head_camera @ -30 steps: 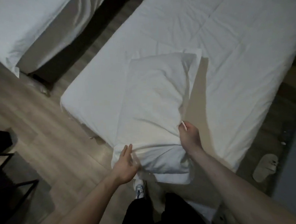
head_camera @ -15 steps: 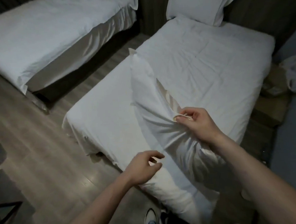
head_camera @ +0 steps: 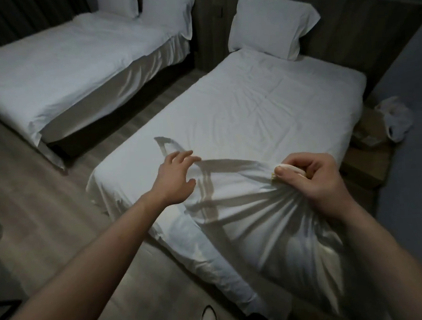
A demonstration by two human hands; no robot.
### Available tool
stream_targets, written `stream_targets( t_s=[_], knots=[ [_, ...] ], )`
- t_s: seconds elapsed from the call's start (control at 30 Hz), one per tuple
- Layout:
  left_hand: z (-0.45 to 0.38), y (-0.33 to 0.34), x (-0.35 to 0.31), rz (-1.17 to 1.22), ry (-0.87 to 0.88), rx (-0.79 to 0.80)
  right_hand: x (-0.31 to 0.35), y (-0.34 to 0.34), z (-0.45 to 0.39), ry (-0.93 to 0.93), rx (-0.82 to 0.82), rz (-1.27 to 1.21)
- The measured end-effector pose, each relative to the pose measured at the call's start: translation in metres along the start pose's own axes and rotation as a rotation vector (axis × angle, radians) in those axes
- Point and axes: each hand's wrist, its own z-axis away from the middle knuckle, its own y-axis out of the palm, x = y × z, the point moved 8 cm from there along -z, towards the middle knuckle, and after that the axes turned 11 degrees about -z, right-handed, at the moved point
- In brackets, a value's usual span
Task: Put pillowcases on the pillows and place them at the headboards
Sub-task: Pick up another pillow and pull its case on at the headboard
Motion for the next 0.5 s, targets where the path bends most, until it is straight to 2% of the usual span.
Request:
stream_targets(
  t_s=[0.1, 0.23, 0.4, 0.5],
  knots=[
    [0.013, 0.020, -0.008, 0.033, 0.006, 0.052, -0.001, -0.020, 0.014, 0.015, -0.013, -0.054],
    [0.016, 0.020, -0.059, 0.254, -0.031, 0.018, -0.015, -0.047, 0.042, 0.065, 0.019, -0.131],
    [0.005, 0.046, -0.137, 0.150, -0.029, 0.092, -0.029, -0.102, 0.075, 0.133, 0.069, -0.205],
    [0.017, 0.055, -0.155, 0.157, -0.159, 0.038, -0.040, -0.140, 0.086, 0.156, 0.059, -0.197]
  ],
)
